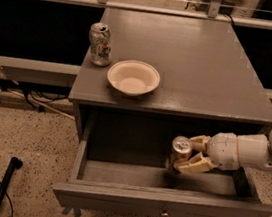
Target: Place orange can into top drawer
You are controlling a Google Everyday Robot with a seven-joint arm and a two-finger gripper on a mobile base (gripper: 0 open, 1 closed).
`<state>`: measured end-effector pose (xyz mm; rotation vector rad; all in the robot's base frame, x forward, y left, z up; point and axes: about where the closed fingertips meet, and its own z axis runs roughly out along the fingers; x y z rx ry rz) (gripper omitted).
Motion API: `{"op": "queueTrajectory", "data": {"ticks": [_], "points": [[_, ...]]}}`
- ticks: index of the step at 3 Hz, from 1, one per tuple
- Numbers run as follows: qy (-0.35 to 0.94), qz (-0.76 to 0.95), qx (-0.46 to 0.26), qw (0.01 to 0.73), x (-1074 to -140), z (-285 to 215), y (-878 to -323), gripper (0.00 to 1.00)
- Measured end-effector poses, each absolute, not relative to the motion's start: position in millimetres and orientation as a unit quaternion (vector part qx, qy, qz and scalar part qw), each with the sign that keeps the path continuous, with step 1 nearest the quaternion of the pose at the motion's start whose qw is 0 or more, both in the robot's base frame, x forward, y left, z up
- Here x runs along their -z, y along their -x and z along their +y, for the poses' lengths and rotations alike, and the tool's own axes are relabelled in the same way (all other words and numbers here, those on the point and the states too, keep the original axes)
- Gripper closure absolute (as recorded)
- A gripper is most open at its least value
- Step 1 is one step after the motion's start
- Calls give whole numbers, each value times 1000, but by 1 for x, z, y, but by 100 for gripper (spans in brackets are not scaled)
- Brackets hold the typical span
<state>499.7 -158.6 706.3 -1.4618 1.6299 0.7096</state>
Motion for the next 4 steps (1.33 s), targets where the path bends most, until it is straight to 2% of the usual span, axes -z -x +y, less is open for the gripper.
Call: {"op": "queueTrajectory", "data": {"ticks": [1,4], "points": [[572,653,-294,400,-682,-159,-500,74],[564,659,-285,409,-669,-155,-497,4]]}}
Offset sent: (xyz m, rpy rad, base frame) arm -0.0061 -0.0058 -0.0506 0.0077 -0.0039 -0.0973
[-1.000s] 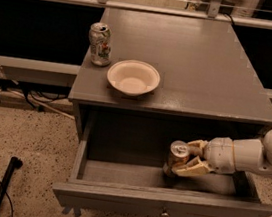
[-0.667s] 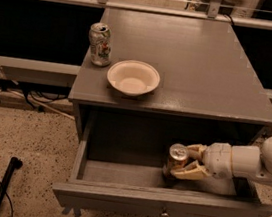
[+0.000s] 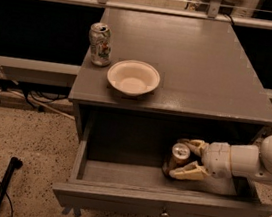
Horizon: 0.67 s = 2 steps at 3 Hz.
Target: Place orange can into top drawer
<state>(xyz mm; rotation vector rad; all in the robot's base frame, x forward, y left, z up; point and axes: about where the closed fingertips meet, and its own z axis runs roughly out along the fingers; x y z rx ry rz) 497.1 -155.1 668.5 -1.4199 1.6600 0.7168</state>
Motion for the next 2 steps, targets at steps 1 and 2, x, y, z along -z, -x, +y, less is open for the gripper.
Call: {"op": "queueTrajectory", "data": {"ticks": [1,2], "points": [[564,658,-285,409,-668,-154,-497,0],[564,658,-285,409,-668,-154,-497,0]]}}
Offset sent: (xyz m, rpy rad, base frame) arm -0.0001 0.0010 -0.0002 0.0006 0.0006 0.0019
